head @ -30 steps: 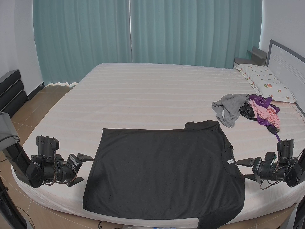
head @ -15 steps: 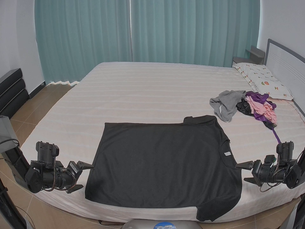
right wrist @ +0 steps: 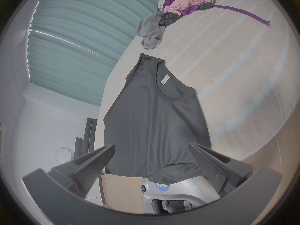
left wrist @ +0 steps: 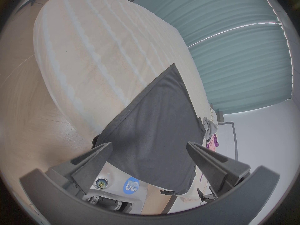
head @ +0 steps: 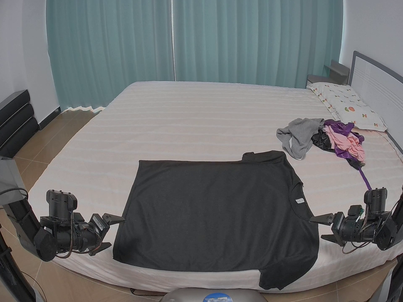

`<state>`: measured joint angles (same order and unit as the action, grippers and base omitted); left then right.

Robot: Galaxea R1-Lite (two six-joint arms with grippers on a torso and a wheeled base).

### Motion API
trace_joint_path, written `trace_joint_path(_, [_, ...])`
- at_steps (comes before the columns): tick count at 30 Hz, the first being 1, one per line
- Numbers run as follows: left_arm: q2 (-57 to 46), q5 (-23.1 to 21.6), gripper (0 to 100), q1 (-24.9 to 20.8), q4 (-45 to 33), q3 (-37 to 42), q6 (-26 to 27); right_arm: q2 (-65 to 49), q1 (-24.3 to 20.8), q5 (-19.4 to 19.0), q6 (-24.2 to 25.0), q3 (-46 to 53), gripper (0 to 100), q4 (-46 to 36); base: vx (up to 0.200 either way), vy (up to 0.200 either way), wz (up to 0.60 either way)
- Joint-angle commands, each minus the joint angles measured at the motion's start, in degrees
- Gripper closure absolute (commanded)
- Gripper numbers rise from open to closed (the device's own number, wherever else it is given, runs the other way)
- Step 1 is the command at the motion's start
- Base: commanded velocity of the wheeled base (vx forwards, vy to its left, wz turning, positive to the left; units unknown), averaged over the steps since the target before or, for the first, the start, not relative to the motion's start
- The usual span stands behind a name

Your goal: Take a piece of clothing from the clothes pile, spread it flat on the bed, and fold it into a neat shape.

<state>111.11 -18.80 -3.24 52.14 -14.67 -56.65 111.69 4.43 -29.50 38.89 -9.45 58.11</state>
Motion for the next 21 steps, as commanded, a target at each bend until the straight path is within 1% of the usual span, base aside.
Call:
trace_joint_path(1, [1.48, -0.01, 0, -0.01, 0.16, 0.34, -0.22, 2.22, -0.03, 0.06, -0.04, 0.75, 0, 1.65, -0.2, 0.0, 0.0])
trace_joint_path(3, [1.83, 0.08, 0, -0.01, 0.24, 0.34, -0.04, 3.18, -0.03, 0.15, -0.04, 1.27, 0, 4.03, -0.2, 0.0, 0.0])
trace_joint_path(6, [2.19, 0.08, 0, -0.01, 0.24, 0.08, 0.4, 4.41, -0.12, 0.15, 0.05, 2.42, 0, 7.72, 0.0, 0.0, 0.0])
trace_joint_path(9, [3.15, 0.08, 0, 0.08, 0.24, -0.19, 2.77, 5.47, -0.21, 0.15, 0.05, 3.3, 0, 10.35, 0.0, 0.0, 0.0])
trace_joint_path(11, [5.17, 0.08, 0, 0.08, 0.24, -0.45, 6.38, 6.35, -0.21, 0.15, 0.4, 4.26, 0, 13.08, 0.0, 0.0, 0.0])
trace_joint_path(12, [5.35, 0.08, 0, 0.08, 0.33, -0.45, 6.82, 6.43, -0.21, 0.15, 0.4, 4.26, 0, 13.25, 0.0, 0.0, 0.0])
trace_joint_path(14, [7.2, 0.17, 0, 0.08, 0.33, -0.45, 11.03, 6.79, -0.21, 0.15, 0.49, 4.88, 0, 14.75, 0.0, 0.0, 0.0])
trace_joint_path(19, [9.13, 0.17, 0, -0.01, 2.62, -0.01, 14.73, 6.96, -0.21, 0.06, 0.57, 4.88, 0, 14.84, 0.0, 0.0, 0.0])
trace_joint_path(21, [10.89, 0.52, 0, -0.27, 4.37, 0.25, 17.27, 6.96, -0.29, 0.06, 0.57, 4.88, 0, 14.84, 0.0, 0.0, 0.0])
